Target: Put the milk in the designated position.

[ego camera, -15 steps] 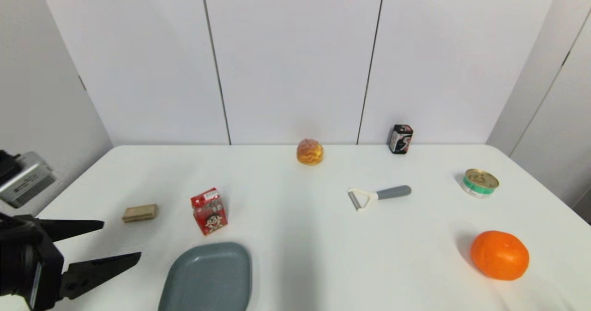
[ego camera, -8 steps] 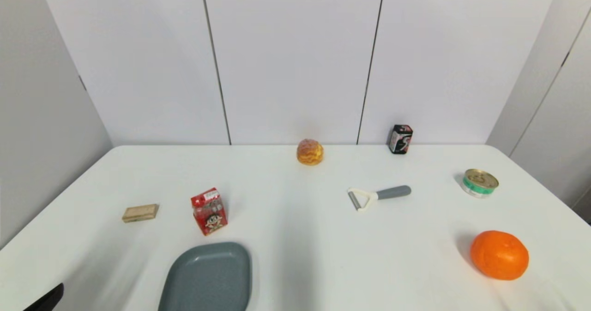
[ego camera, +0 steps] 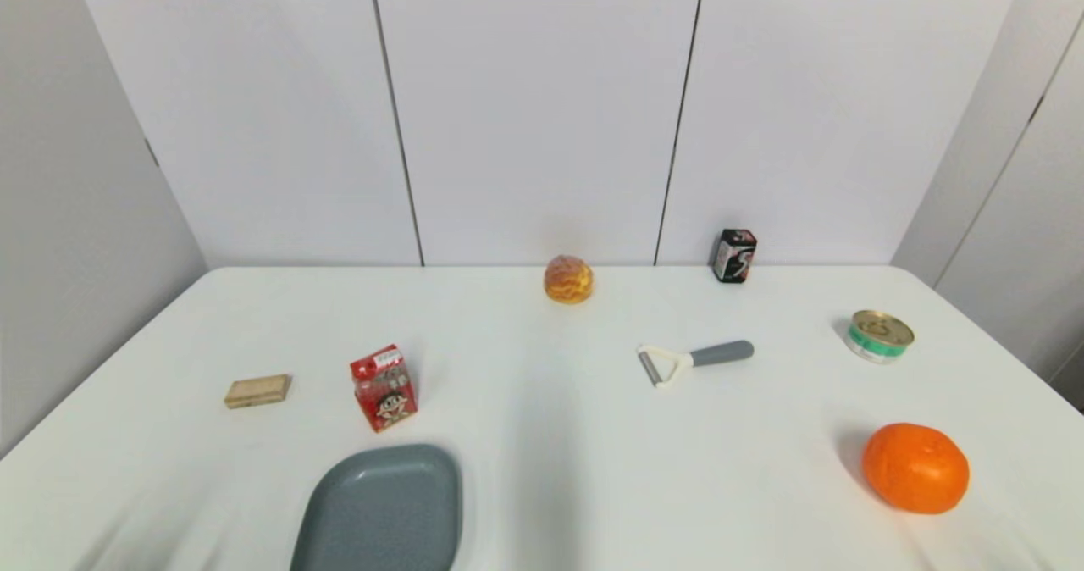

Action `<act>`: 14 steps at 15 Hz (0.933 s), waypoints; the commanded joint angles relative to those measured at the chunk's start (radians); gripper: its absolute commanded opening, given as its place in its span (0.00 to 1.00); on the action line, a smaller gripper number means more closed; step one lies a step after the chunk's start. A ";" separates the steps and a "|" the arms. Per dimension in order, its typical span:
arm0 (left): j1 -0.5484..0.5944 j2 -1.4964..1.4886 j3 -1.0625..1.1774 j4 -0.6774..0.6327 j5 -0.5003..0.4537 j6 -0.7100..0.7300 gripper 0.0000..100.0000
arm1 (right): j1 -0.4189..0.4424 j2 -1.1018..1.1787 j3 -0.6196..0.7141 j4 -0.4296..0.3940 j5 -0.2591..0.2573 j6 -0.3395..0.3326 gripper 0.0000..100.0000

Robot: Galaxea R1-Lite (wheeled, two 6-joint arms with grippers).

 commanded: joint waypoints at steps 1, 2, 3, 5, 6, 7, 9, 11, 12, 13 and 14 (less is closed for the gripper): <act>0.013 -0.149 0.007 0.061 -0.009 -0.105 1.00 | 0.000 0.001 0.000 0.000 0.000 0.000 1.00; 0.013 -0.149 0.007 0.058 0.000 -0.155 1.00 | 0.000 0.001 0.000 0.000 0.000 0.001 1.00; 0.013 -0.149 0.007 0.058 0.008 -0.197 1.00 | 0.000 0.001 0.000 0.000 0.000 0.001 1.00; 0.013 -0.149 0.007 0.058 0.008 -0.195 1.00 | 0.000 0.001 0.000 0.000 0.000 0.000 1.00; 0.013 -0.149 0.007 0.058 0.008 -0.195 1.00 | 0.000 0.001 0.000 0.000 0.000 0.001 1.00; 0.013 -0.149 0.007 0.058 0.008 -0.195 1.00 | 0.000 0.001 0.000 0.000 0.000 0.000 1.00; 0.013 -0.149 0.007 0.058 0.008 -0.195 1.00 | 0.000 0.001 0.000 0.000 0.000 0.000 1.00; 0.013 -0.149 0.007 0.058 0.008 -0.195 1.00 | 0.000 0.001 0.000 0.000 0.000 0.001 1.00; 0.013 -0.149 0.007 0.058 0.008 -0.195 1.00 | 0.000 0.001 0.000 0.000 0.000 0.001 1.00; 0.013 -0.149 0.007 0.058 0.008 -0.195 1.00 | 0.000 0.001 0.000 0.001 0.000 0.000 1.00; 0.013 -0.149 0.007 0.058 0.008 -0.195 1.00 | 0.000 0.001 0.000 0.003 0.000 -0.008 1.00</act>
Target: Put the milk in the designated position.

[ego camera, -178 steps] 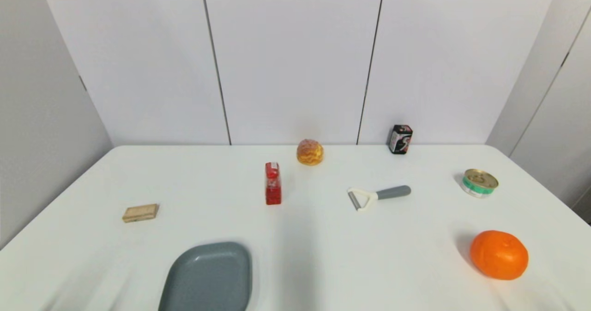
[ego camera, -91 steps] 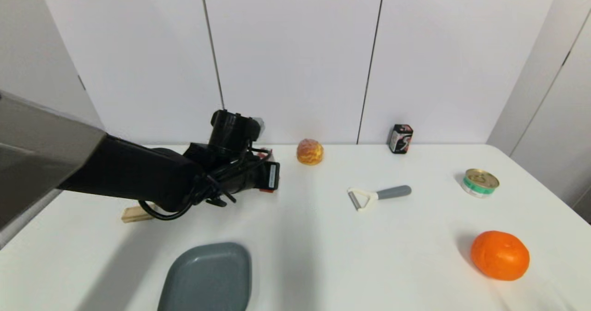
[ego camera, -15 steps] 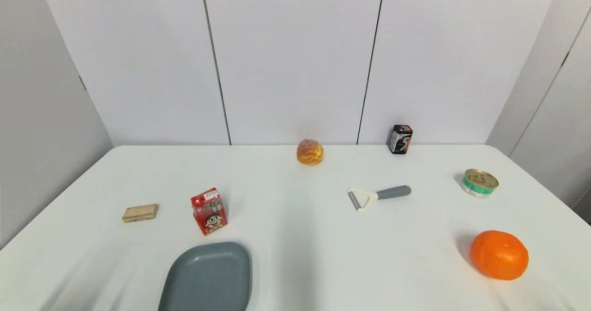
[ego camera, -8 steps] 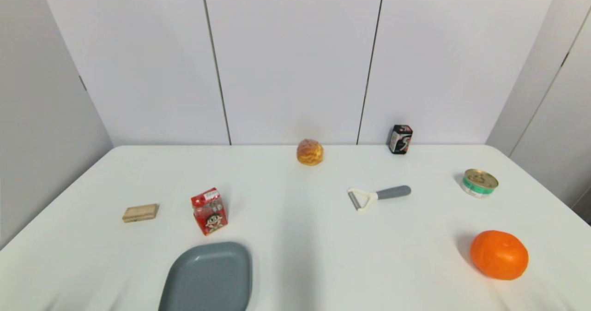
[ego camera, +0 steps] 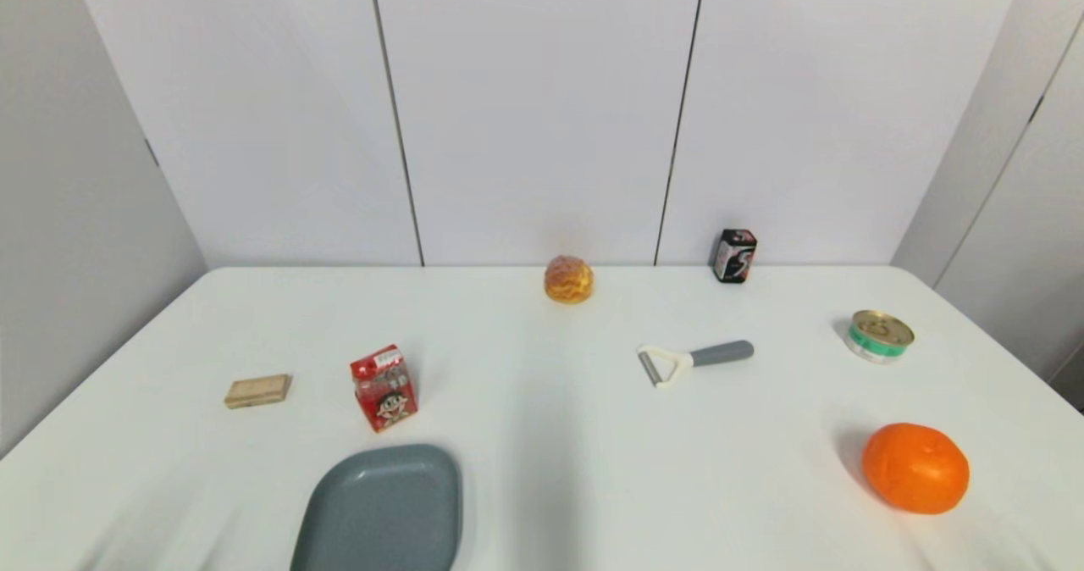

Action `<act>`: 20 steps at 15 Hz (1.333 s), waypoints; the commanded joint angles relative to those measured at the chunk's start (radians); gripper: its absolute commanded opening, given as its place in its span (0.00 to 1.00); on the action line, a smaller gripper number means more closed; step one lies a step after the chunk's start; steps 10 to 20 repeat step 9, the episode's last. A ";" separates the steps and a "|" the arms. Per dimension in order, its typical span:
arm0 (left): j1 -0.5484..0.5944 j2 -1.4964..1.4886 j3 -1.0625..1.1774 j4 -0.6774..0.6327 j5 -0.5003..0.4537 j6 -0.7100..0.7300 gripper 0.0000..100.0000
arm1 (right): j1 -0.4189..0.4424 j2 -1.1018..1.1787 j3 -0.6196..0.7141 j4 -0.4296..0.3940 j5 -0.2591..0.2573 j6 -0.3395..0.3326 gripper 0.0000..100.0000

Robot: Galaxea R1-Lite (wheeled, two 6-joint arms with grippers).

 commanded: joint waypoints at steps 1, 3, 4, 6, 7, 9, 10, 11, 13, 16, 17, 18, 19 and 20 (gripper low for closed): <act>0.000 0.003 0.000 -0.001 0.000 -0.001 1.00 | 0.000 0.001 0.000 0.003 0.000 -0.007 1.00; 0.000 0.003 0.000 -0.001 0.000 -0.001 1.00 | 0.000 0.001 0.000 0.000 0.001 -0.006 1.00; 0.000 0.003 0.000 -0.001 0.000 -0.001 1.00 | 0.000 0.001 0.002 0.002 0.001 -0.012 1.00; 0.000 0.003 0.000 -0.001 0.000 -0.001 1.00 | 0.000 0.001 0.000 0.003 0.003 -0.021 1.00; 0.000 0.003 0.000 -0.001 0.000 -0.001 1.00 | 0.000 0.001 0.000 0.003 0.004 -0.023 1.00; 0.000 0.003 0.000 -0.001 0.000 -0.001 1.00 | 0.000 0.001 0.000 0.003 0.003 -0.018 1.00; 0.000 0.003 0.000 -0.001 0.000 -0.001 1.00 | 0.000 0.001 0.000 0.003 0.003 -0.018 1.00; 0.000 0.003 0.000 -0.001 0.000 -0.001 1.00 | 0.000 0.001 0.000 0.003 0.003 -0.018 1.00; 0.000 0.003 0.000 -0.001 0.000 -0.001 1.00 | 0.000 0.001 0.000 0.003 0.003 -0.018 1.00; 0.000 0.003 0.000 -0.001 0.000 -0.001 1.00 | 0.000 0.001 0.000 0.003 0.003 -0.018 1.00; 0.000 0.003 0.000 -0.001 0.000 -0.001 1.00 | 0.000 0.001 0.000 0.003 0.003 -0.018 1.00; 0.000 0.003 0.000 -0.001 0.000 -0.001 1.00 | 0.000 0.001 0.000 0.003 0.003 -0.018 1.00; 0.000 0.003 0.000 -0.001 0.000 -0.001 1.00 | 0.000 0.001 0.000 0.003 0.003 -0.018 1.00; 0.000 0.003 0.000 -0.001 0.000 -0.001 1.00 | 0.000 0.001 0.000 0.003 0.003 -0.018 1.00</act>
